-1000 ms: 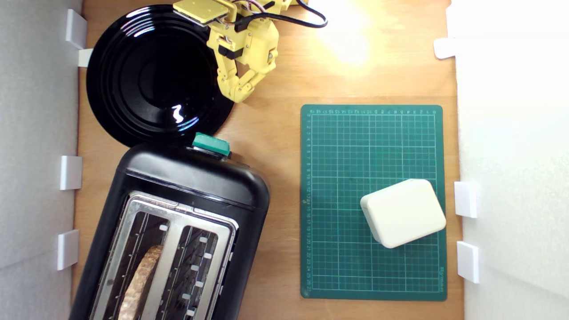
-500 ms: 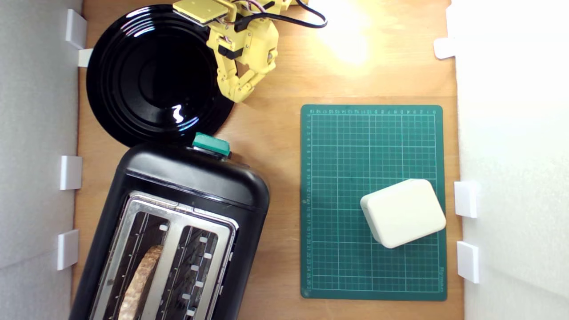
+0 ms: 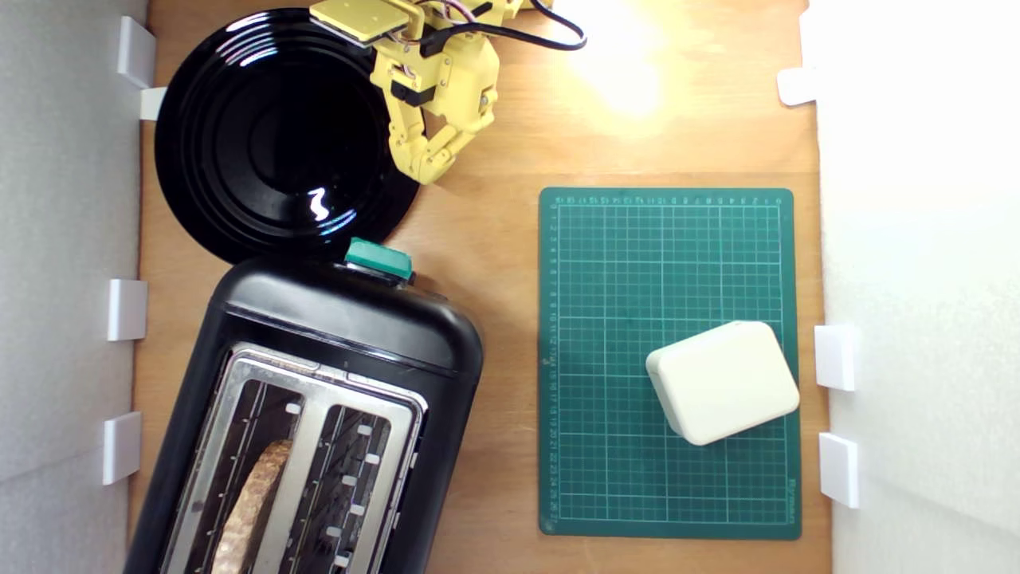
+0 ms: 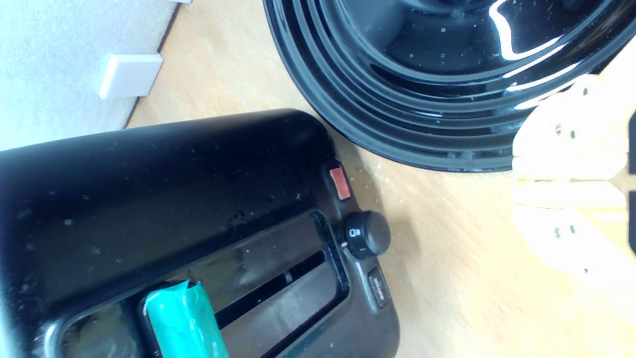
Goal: Start toaster
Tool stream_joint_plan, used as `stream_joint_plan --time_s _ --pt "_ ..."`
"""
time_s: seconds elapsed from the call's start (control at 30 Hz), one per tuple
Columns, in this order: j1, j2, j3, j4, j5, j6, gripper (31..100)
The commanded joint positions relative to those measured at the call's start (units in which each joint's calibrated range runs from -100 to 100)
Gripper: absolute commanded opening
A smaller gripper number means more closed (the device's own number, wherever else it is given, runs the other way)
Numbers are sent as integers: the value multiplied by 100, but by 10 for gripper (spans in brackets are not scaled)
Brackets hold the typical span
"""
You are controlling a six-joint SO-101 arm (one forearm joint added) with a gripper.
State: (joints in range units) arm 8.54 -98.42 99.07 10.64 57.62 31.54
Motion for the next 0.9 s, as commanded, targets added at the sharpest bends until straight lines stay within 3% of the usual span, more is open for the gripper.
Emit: stream_joint_plan --time_s 0.0,0.23,0.87 --pt "-13 -9 -7 334 58 10 313" --pt "-21 716 -816 315 67 10 313" --pt "-140 3663 -4751 259 58 15 313"
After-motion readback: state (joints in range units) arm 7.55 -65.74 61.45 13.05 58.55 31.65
